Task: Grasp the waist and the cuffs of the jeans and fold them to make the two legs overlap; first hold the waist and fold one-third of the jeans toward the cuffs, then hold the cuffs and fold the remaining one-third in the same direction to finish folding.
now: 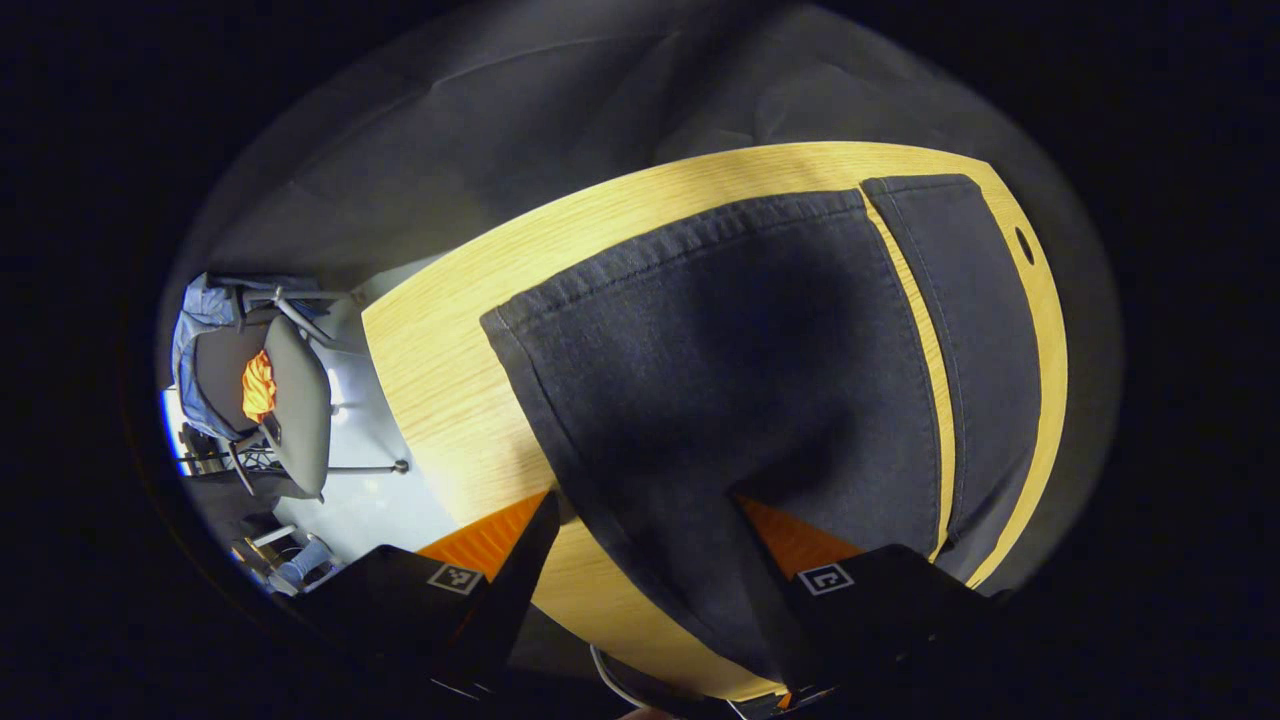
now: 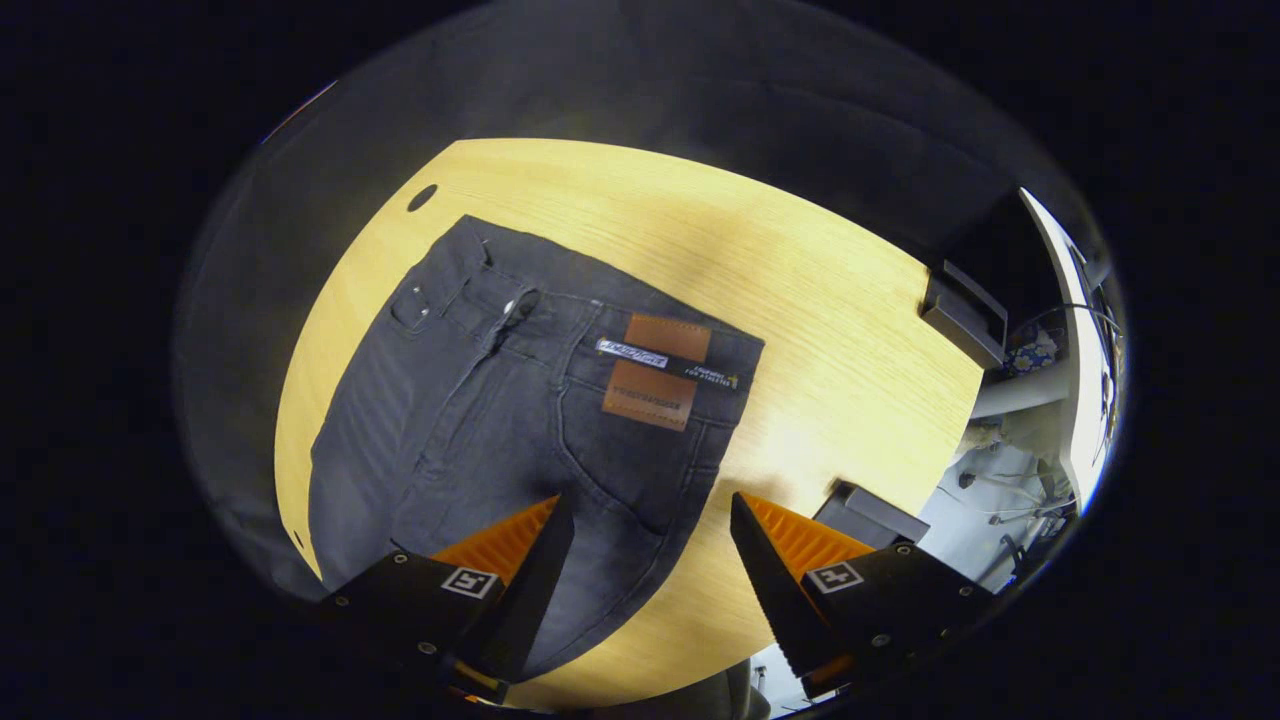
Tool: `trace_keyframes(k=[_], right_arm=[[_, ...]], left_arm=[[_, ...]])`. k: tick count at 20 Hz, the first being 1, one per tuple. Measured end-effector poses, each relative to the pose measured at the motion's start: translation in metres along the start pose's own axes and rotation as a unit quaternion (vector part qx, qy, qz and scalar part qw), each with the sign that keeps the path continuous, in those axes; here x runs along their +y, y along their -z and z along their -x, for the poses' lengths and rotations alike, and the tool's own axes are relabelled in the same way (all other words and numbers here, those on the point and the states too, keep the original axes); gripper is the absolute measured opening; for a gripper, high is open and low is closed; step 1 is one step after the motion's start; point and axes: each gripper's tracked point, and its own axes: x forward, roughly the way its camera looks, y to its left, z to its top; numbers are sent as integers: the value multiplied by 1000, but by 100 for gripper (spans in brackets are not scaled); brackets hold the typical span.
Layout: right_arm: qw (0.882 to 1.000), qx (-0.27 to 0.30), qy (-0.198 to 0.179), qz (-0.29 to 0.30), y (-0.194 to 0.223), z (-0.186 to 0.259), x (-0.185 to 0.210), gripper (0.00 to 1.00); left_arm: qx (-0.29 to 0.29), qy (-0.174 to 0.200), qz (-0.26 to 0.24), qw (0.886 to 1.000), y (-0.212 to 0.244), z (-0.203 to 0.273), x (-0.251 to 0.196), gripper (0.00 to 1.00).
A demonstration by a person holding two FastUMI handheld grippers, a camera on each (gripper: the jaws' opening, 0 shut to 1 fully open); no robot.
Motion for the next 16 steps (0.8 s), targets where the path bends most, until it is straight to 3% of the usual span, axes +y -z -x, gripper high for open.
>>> trace_keyframes(k=[2,5,6,7,8,9,10,11,13,14,16], right_arm=[[999,27,-13,-12,13,-8,8,93],[1000,28,14,5,16,-13,6,84],[999,23,26,13,13,-13,3,92],[998,26,40,27,16,-12,-1,77],[998,22,45,25,15,-13,-6,74],[999,15,29,3,12,-14,0,45],[1000,18,6,-25,12,-13,4,37],[999,13,-19,-45,10,-14,8,22],[994,18,-79,-77,14,-10,16,20],[991,9,-99,-92,9,-13,21,21],[986,1,-122,-110,10,0,24,8]], left_arm=[[1,1,7,1000,0,2,-2,97],[1,1,8,1000,2,4,-1,97],[0,1,1,1000,-1,1,-2,99],[-1,2,-13,1000,0,4,-1,97],[-5,6,-21,1000,-2,2,-1,81],[-9,13,-31,999,-3,2,-1,65],[-17,27,-25,999,-4,2,-2,50],[-18,38,-23,999,-6,4,-6,34],[-32,115,-13,993,-9,12,-29,3],[-44,144,-17,988,-13,16,-37,3],[-69,190,-49,978,-26,33,-56,3]])
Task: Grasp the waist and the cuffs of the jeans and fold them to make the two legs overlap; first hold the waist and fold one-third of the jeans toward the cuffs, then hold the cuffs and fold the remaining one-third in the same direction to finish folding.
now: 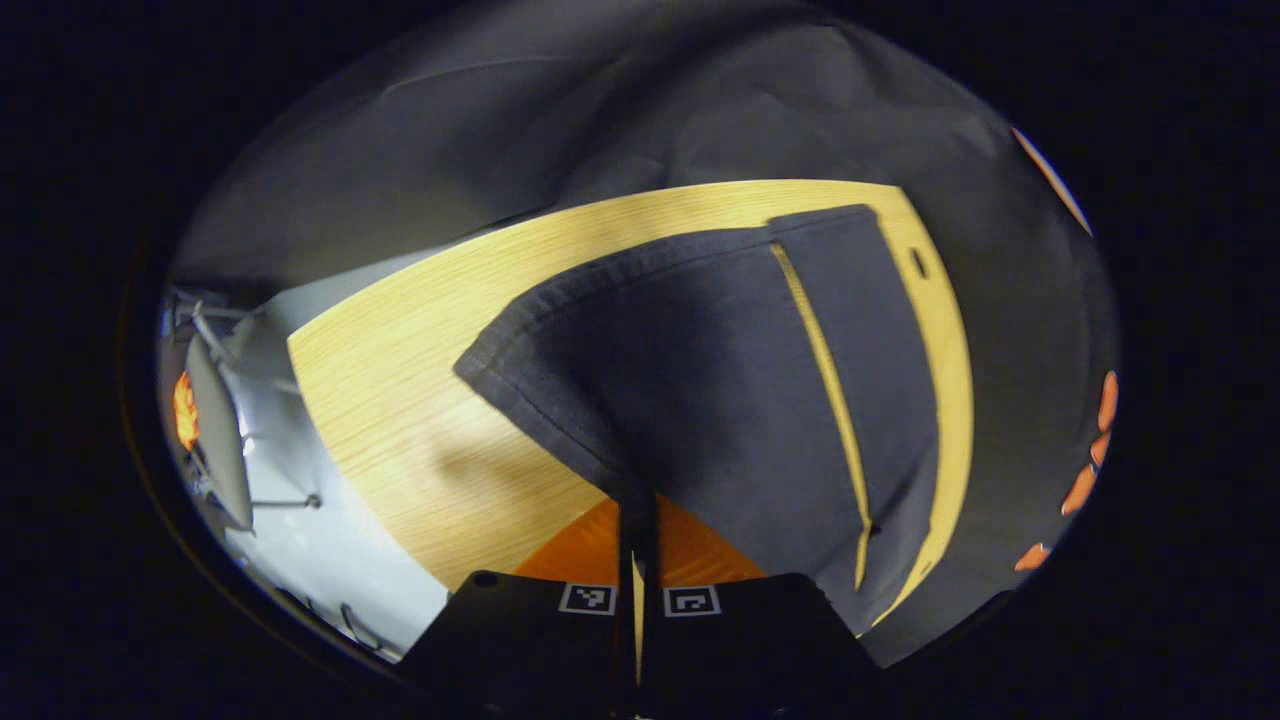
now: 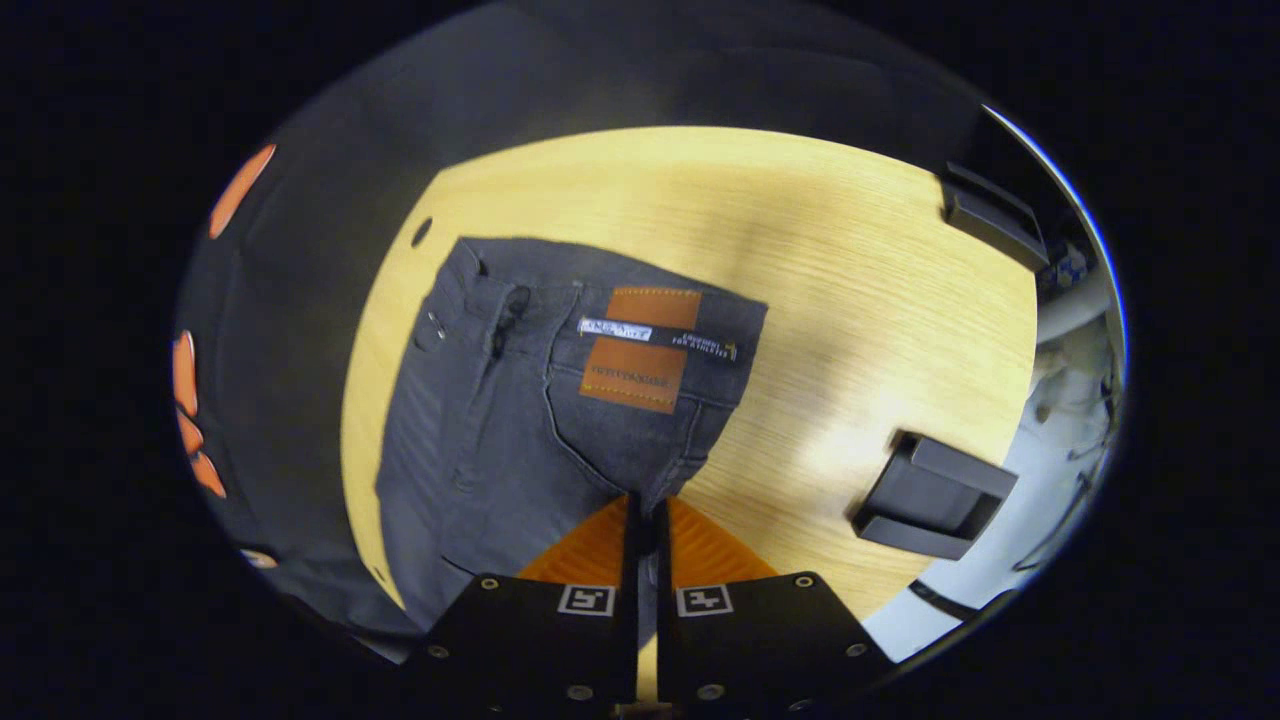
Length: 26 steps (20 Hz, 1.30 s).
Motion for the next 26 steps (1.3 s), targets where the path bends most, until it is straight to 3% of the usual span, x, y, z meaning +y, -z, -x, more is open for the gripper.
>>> trace_keyframes(k=[5,10,17,19,26], right_arm=[[998,-26,-56,27,-6,17,33,8],[991,-42,-126,15,-14,38,83,8],[988,-54,-138,43,-18,44,126,8],[987,-69,-136,47,-28,50,138,8],[987,-95,-125,44,-45,63,169,8]], left_arm=[[-45,86,-73,993,-35,30,-51,3],[-64,136,-95,984,-50,54,-87,3],[-79,166,-166,969,-75,65,-141,3],[-85,185,-164,965,-87,74,-165,2],[-80,177,-153,969,-127,55,-184,3]])
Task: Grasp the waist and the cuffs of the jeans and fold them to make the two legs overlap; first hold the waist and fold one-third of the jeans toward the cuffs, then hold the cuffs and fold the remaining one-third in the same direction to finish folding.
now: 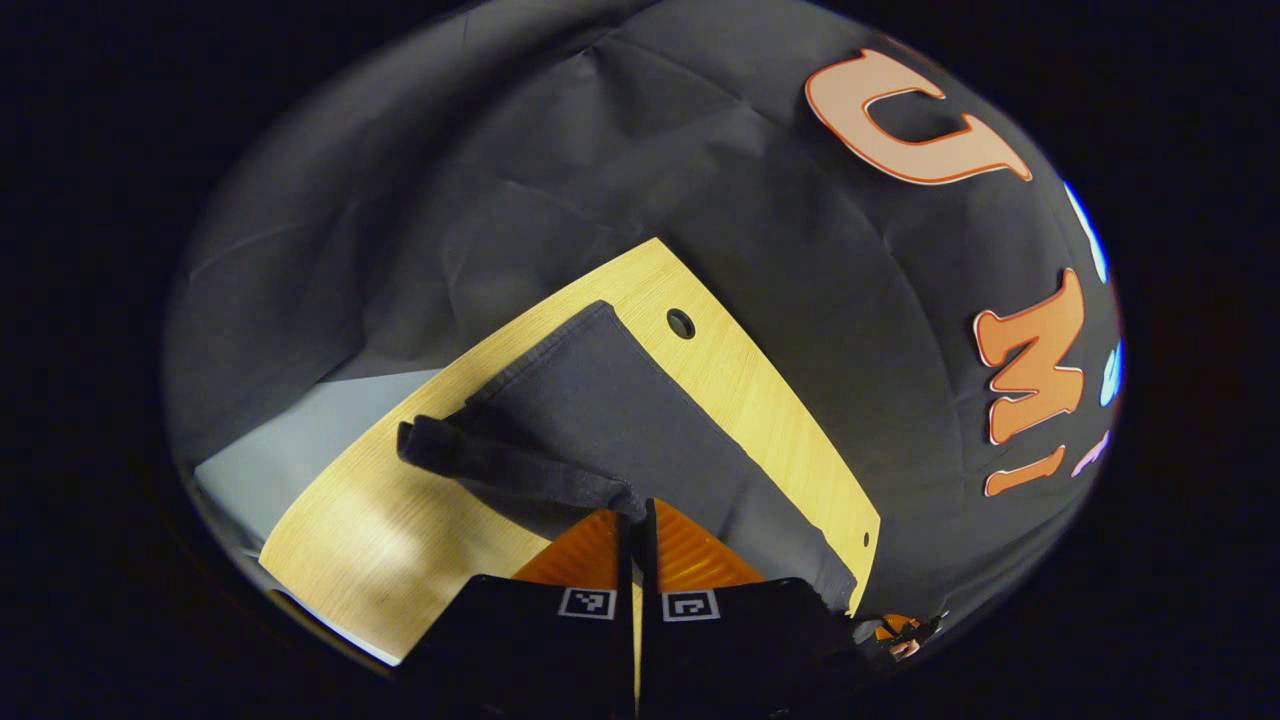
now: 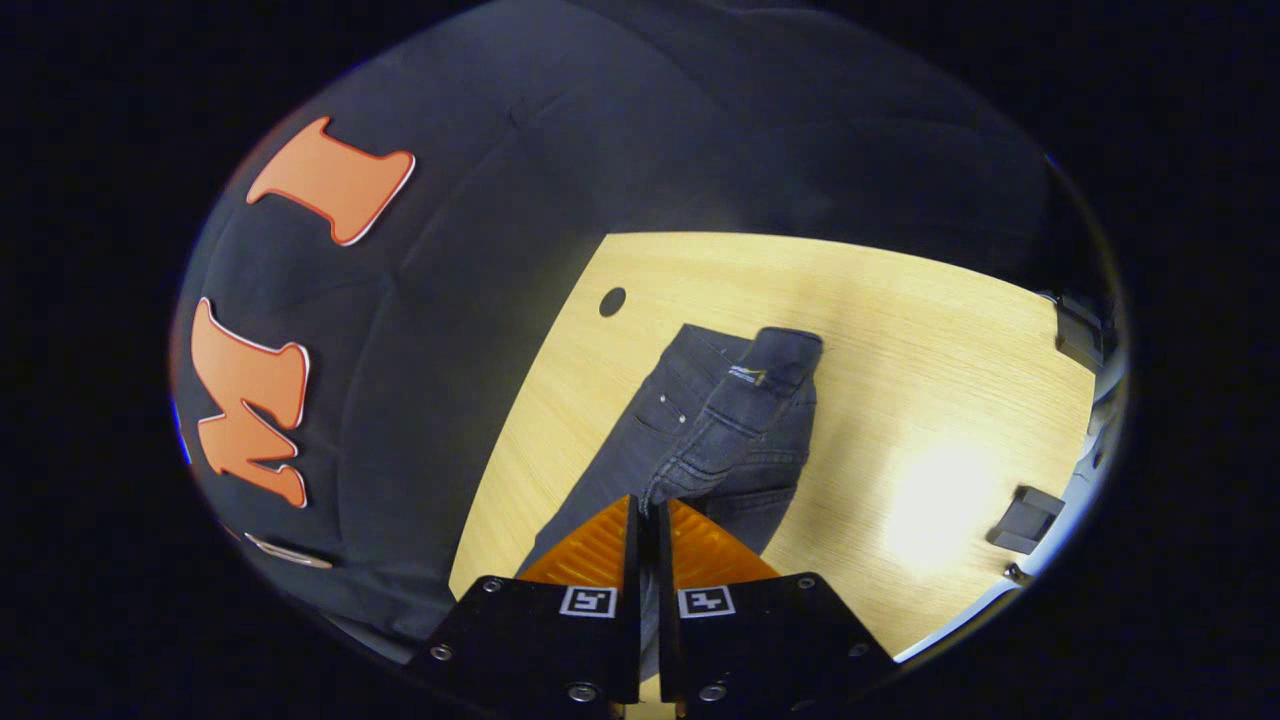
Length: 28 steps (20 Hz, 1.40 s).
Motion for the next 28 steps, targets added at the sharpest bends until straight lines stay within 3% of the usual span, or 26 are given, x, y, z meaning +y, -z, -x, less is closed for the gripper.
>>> trace_keyframes(k=[7,12,17,19,23,26,27,28], right_arm=[[1000,7,14,12,-15,-16,20,8],[999,33,11,23,-29,-60,43,8],[997,66,26,24,-31,-118,53,8],[996,75,40,34,-31,-135,51,8],[993,100,52,21,-30,-159,49,8],[993,102,56,27,-31,-164,52,8],[993,103,52,23,-33,-164,56,16],[994,97,46,19,-36,-163,60,19]], left_arm=[[-9,-7,-10,1000,-39,-35,-27,2],[-16,-42,-14,999,-60,-64,-29,2],[-3,-65,-23,998,-84,-127,-37,2],[-39,-87,-53,994,-112,-142,-36,3],[-38,-145,-121,981,-131,-165,-22,1],[-29,-149,-127,980,-126,-173,-22,2],[-22,-144,-123,982,-118,-170,-25,11],[-14,-141,-121,983,-113,-170,-28,27]])
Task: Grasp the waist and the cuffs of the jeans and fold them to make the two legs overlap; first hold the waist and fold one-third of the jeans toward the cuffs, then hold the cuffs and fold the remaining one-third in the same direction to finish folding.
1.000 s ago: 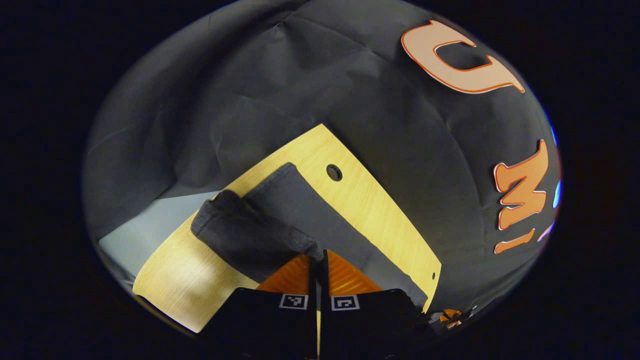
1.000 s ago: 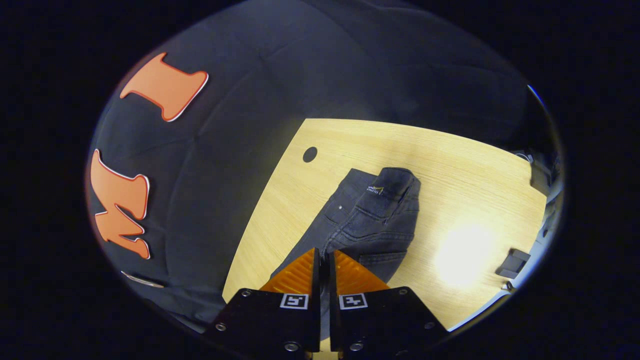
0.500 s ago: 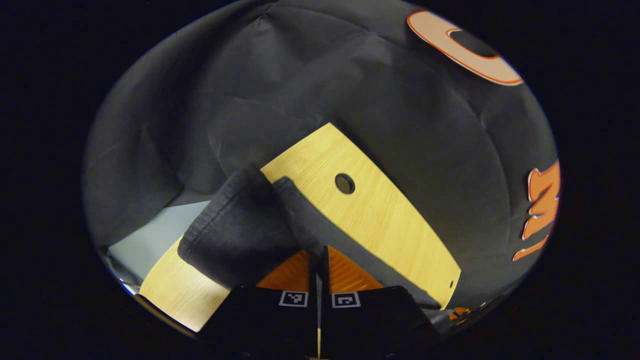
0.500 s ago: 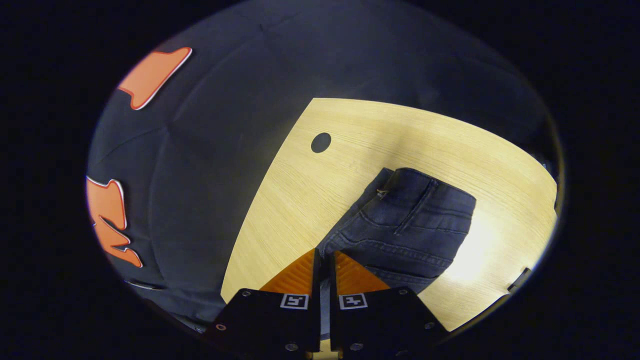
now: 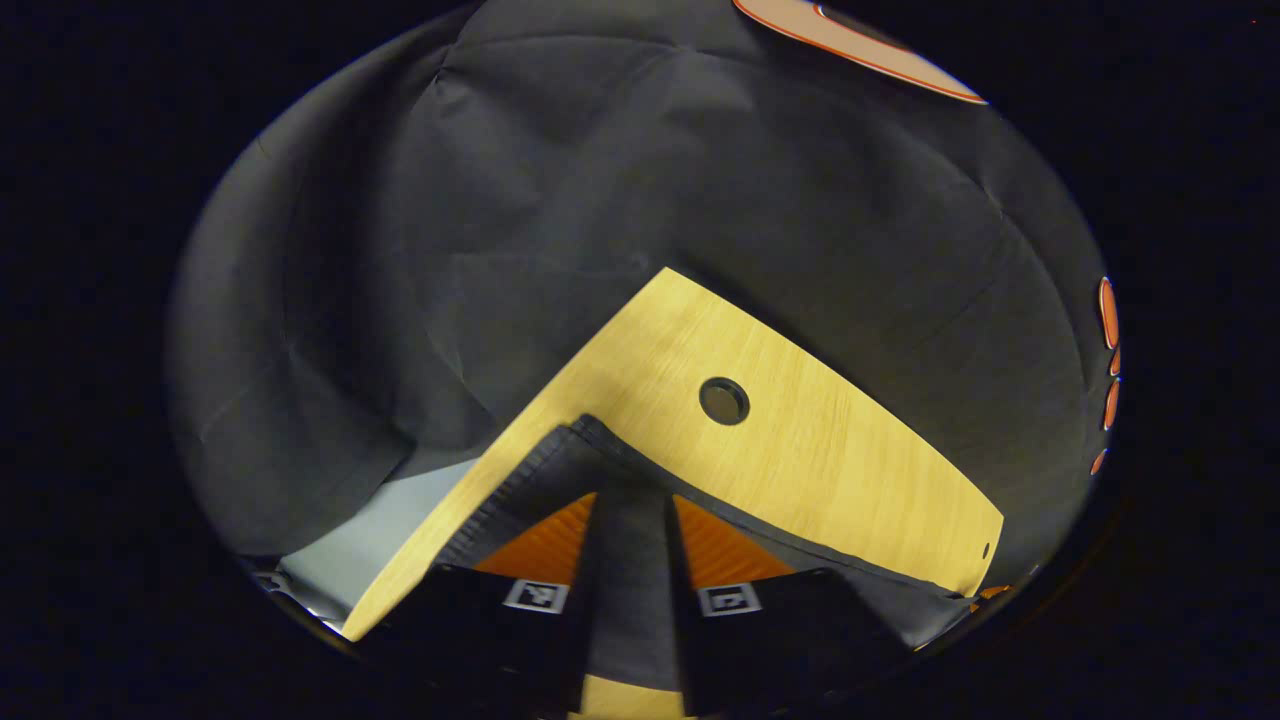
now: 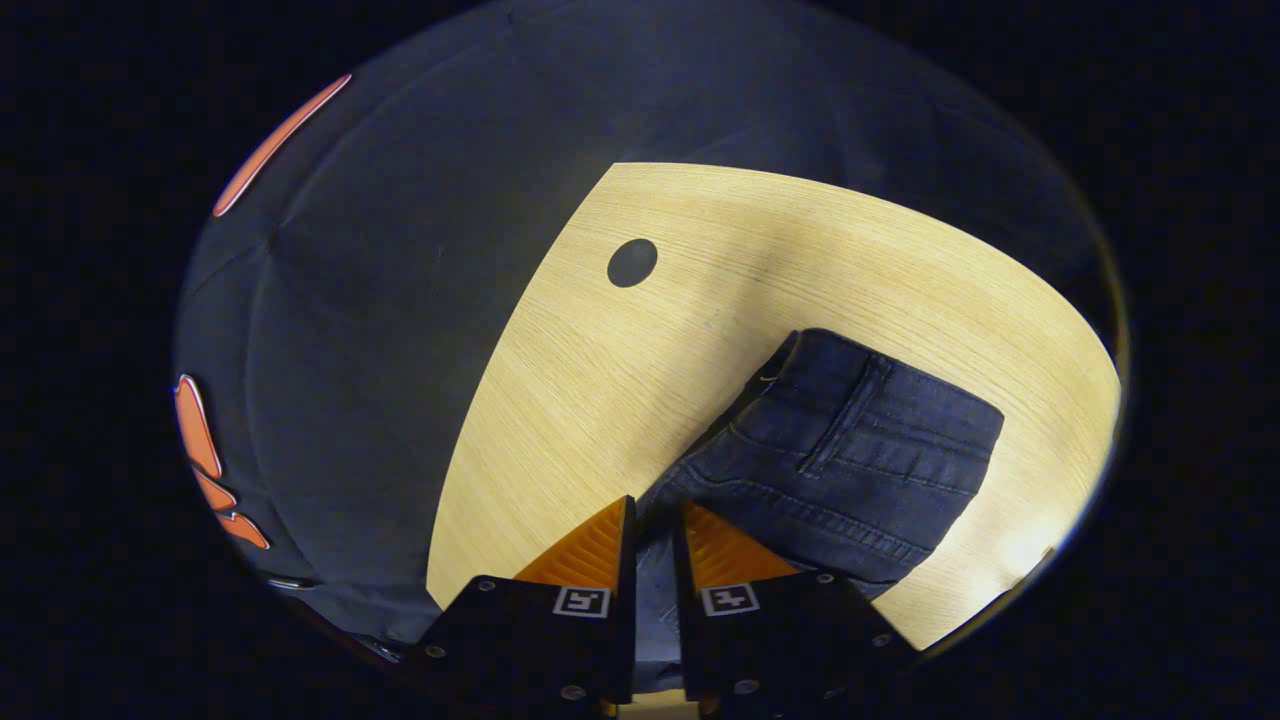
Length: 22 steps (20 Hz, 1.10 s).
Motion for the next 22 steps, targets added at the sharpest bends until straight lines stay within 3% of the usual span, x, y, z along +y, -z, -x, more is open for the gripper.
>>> trace_keyframes(k=[1,2,3,5,6,7,9,15,22], right_arm=[[1000,-13,-3,1,-7,3,0,32],[1000,-21,-4,2,-11,10,-2,38],[1000,-26,-5,4,-14,18,-4,65],[999,-39,2,15,-19,31,-14,88],[999,-46,13,22,-20,37,-20,88],[998,-52,23,27,-22,45,-29,96],[997,-62,44,25,-23,56,-51,98],[994,-48,102,-7,-13,61,-125,99],[992,-18,118,-30,-3,38,-160,99]], left_arm=[[0,7,1,1000,0,5,-5,42],[-2,11,-1,1000,-1,6,-8,58],[-7,15,-5,1000,-2,8,-10,58],[-7,31,-16,999,-1,18,-22,86],[-5,37,-25,999,2,20,-28,100],[-3,37,-34,999,3,26,-31,100],[0,41,-49,998,9,40,-33,99],[31,59,-48,997,41,65,-34,99],[62,57,-39,996,88,95,-19,98]])
